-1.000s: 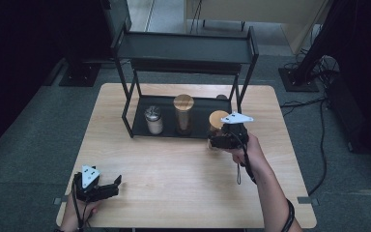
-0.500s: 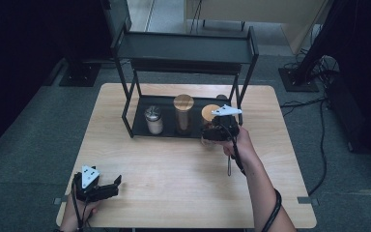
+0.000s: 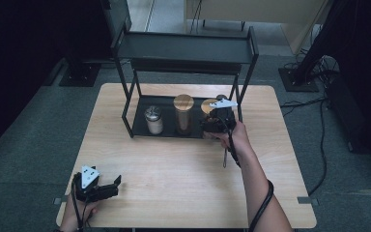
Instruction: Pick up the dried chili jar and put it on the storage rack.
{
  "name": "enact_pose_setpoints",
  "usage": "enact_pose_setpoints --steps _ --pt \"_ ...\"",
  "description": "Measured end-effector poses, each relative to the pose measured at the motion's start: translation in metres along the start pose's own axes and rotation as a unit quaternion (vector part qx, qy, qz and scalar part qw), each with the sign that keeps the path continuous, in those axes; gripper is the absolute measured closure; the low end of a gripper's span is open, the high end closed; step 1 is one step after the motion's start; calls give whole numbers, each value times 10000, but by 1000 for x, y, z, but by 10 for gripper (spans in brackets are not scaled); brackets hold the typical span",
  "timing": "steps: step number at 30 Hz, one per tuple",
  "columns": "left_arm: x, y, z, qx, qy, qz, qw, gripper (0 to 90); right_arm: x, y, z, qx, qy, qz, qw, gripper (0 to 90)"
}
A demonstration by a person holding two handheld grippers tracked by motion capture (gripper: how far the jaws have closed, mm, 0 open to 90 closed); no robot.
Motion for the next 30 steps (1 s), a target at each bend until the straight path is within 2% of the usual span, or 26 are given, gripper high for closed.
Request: enact_pose_setpoints --steps 13,25,30 --pt "0 0 0 -1 11 -2 10000 4 5 21 7 -68 180 -179 9997 246" --pt "1 0 0 -38 53 11 10000 4 6 19 1 -17 247 -125 9996 220" --pt "1 1 0 -60 74 12 10000 4 2 17 -3 -21 178 -234 9996 195"
Point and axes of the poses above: each handheld gripper's, and its own axes: y roughly forward along the jaws, z roughly out of its top, x roughly to its right, the point moved 3 cm from there along y, roughly forward along the jaws, and after that the axes turned 10 degrees about -z, right-handed, at the moved point
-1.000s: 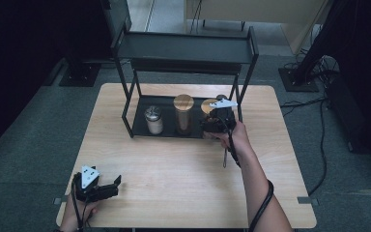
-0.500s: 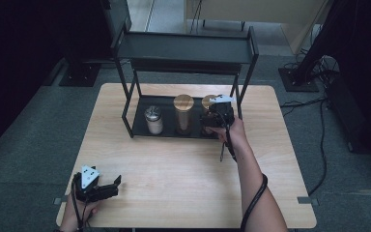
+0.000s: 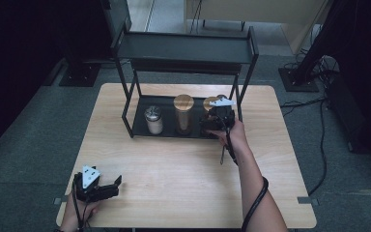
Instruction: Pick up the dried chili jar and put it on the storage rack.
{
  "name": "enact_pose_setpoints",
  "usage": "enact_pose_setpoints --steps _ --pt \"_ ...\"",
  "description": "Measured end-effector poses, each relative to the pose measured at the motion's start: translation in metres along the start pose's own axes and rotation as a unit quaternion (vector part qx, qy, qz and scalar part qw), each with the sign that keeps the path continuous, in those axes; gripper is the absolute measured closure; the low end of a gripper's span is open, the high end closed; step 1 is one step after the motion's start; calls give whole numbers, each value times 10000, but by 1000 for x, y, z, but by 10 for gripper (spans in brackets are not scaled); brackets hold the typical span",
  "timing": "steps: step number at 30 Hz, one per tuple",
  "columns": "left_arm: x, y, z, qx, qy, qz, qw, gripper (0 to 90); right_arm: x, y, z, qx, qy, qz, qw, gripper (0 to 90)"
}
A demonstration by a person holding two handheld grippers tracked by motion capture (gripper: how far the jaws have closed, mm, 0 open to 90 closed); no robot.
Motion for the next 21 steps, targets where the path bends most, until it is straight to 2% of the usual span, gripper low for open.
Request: enact_pose_setpoints --steps 6,10,13,17,21 --pt "0 0 0 -22 24 5 10000 4 -4 -5 -8 125 -123 -180 9997 184" --pt "1 1 0 -34 40 5 10000 4 -5 -9 -14 213 -83 -253 9994 181" --pt "1 1 0 -31 37 9 10000 4 -6 -12 -19 250 -235 -367 9987 169" --pt "1 1 0 -43 42 14 10000 4 -5 -15 -28 231 -248 -263 9991 126" --pt "1 1 0 -56 42 15 10000 4 -7 -18 -38 238 -370 -130 9989 103"
Point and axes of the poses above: each handheld gripper's, and its own axes: y roughly forward along the jaws, z roughly out of its top, x roughly to its right, the point moved 3 cm from there along y, roughly forward along the jaws, and after that the axes turned 10 degrees about -z, right-handed, at the moved point
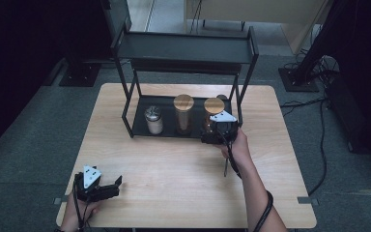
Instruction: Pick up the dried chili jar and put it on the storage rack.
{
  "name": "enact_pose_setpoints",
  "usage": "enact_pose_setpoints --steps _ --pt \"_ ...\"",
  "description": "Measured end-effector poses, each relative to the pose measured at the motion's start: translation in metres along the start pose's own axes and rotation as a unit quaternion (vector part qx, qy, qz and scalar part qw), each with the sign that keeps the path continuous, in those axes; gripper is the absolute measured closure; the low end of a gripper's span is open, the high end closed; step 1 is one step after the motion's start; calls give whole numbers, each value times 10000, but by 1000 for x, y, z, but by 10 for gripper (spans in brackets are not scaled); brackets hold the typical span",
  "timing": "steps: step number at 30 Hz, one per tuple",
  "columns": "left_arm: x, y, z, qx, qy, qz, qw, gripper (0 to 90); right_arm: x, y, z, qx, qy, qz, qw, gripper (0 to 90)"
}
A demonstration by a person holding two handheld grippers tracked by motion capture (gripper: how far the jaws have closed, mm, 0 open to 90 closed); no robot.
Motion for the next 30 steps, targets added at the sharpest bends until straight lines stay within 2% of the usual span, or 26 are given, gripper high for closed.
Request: enact_pose_setpoints --steps 2,8,16,30 --pt "0 0 0 -8 6 5 10000 4 -1 -2 -4 -4 49 98 9999 88" --pt "0 0 0 4 2 14 10000 4 -7 -6 -16 11 -24 285 9996 42" --pt "0 0 0 33 9 15 10000 4 -8 -9 -29 -26 30 408 9992 10" --pt "0 0 0 29 0 24 10000 4 1 -6 -61 -171 169 373 9990 1"
Point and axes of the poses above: each handheld gripper's, and its own axes: y roughly forward along the jaws, z roughly out of its top, x roughly to its right, the point moved 3 cm from there along y, roughly forward along the jaws, and after that the axes turned 10 degrees about -z, right-handed, at the moved point
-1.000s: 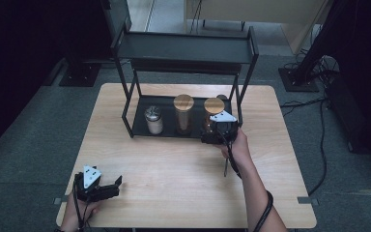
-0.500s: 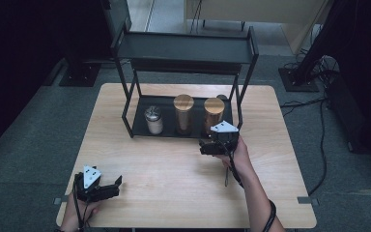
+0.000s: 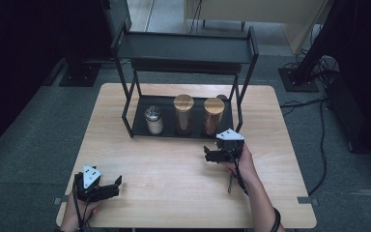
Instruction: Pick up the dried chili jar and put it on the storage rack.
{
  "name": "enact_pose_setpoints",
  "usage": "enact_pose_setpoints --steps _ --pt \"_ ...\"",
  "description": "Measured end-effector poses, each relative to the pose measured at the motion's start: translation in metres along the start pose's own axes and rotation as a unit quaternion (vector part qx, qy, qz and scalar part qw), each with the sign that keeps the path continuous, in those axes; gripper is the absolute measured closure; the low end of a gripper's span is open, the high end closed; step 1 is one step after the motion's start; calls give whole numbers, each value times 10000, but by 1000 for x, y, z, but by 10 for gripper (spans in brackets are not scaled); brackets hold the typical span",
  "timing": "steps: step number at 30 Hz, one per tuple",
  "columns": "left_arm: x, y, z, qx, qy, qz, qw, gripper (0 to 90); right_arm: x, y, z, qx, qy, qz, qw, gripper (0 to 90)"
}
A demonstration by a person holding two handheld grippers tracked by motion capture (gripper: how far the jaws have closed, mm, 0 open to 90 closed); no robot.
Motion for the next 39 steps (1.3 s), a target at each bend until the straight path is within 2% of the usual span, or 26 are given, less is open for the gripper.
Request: enact_pose_setpoints --steps 12,16,18,29,39 --pt "0 0 0 -3 3 18 10000 4 8 0 -22 -109 95 -40 9999 1" --pt "0 0 0 -9 -5 30 10000 4 11 1 -27 -136 205 -99 9996 1" --pt "0 0 0 2 -12 33 10000 4 13 -1 -28 -73 262 -116 9996 1" --pt "1 0 0 -13 12 46 10000 4 23 -7 -36 -156 251 -233 9993 1" --pt "0 1 0 -24 -4 54 10000 4 30 -14 -42 -170 286 -234 9992 1"
Point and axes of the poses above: each handheld gripper's, and its own axes: y roughly forward along the jaws, z roughly out of its top, x roughly to its right, the point moved 3 cm from there along y, roughly forward along the jaws, and after that the axes turned 10 degrees about -z, right-handed, at the moved point
